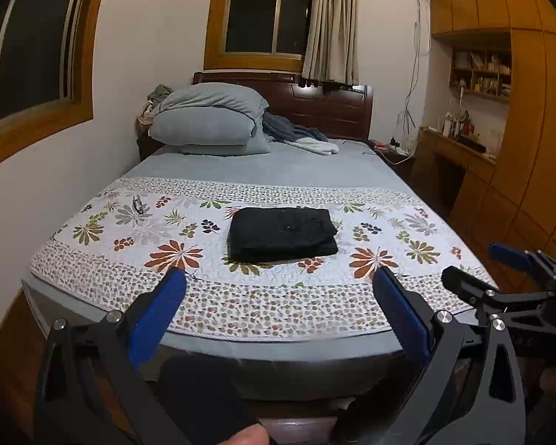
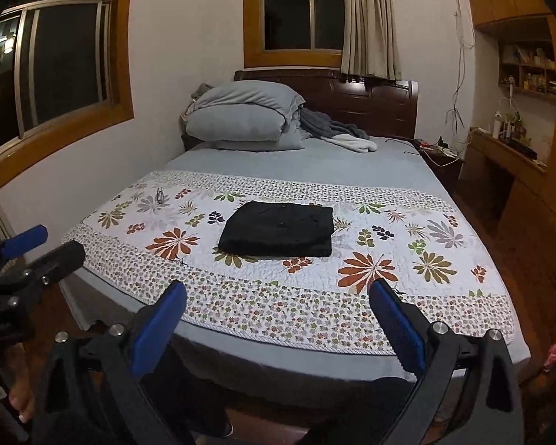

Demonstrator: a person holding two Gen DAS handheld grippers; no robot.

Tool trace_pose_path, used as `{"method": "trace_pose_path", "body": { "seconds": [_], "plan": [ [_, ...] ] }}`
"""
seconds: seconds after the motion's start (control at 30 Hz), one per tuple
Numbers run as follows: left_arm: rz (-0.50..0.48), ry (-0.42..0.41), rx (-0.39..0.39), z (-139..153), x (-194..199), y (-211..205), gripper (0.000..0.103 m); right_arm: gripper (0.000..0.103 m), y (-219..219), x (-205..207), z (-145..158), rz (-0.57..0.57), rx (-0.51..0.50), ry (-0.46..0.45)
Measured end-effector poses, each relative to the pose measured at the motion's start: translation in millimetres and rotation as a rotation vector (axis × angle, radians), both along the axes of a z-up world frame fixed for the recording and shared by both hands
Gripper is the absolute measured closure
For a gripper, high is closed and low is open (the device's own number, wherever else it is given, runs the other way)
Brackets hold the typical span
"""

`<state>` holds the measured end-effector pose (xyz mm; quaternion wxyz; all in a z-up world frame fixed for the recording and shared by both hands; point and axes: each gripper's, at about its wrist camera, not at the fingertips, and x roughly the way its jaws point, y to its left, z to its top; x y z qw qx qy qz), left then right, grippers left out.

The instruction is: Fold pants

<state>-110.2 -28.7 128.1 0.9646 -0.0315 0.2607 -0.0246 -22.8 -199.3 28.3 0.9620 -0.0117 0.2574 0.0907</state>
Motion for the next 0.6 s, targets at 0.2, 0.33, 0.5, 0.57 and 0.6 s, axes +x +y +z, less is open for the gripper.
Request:
{"method": "trace_pose_path", "body": {
  "seconds": [0.2, 0.33, 0.5, 0.57, 0.6],
  "plan": [
    [0.030, -0.030, 0.010, 11, -13, -1, 0.003, 0.004, -3, -8, 7, -0.007, 0.005, -0.005],
    [0.037, -0.048, 0.030, 23, -21, -3, 0.003, 0.004, -3, -14, 13, -0.005, 0.014, -0.017],
    [0.043, -0.072, 0.051, 34, -30, -7, 0.003, 0.004, -3, -21, 21, -0.002, 0.032, -0.042],
    [0.036, -0.074, 0.049, 37, -32, -8, 0.003, 0.004, -2, -24, 22, -0.002, 0.033, -0.050],
    [0.035, -0.071, 0.046, 37, -33, -8, 0.003, 0.004, -2, -24, 22, -0.003, 0.035, -0.051]
  ]
}}
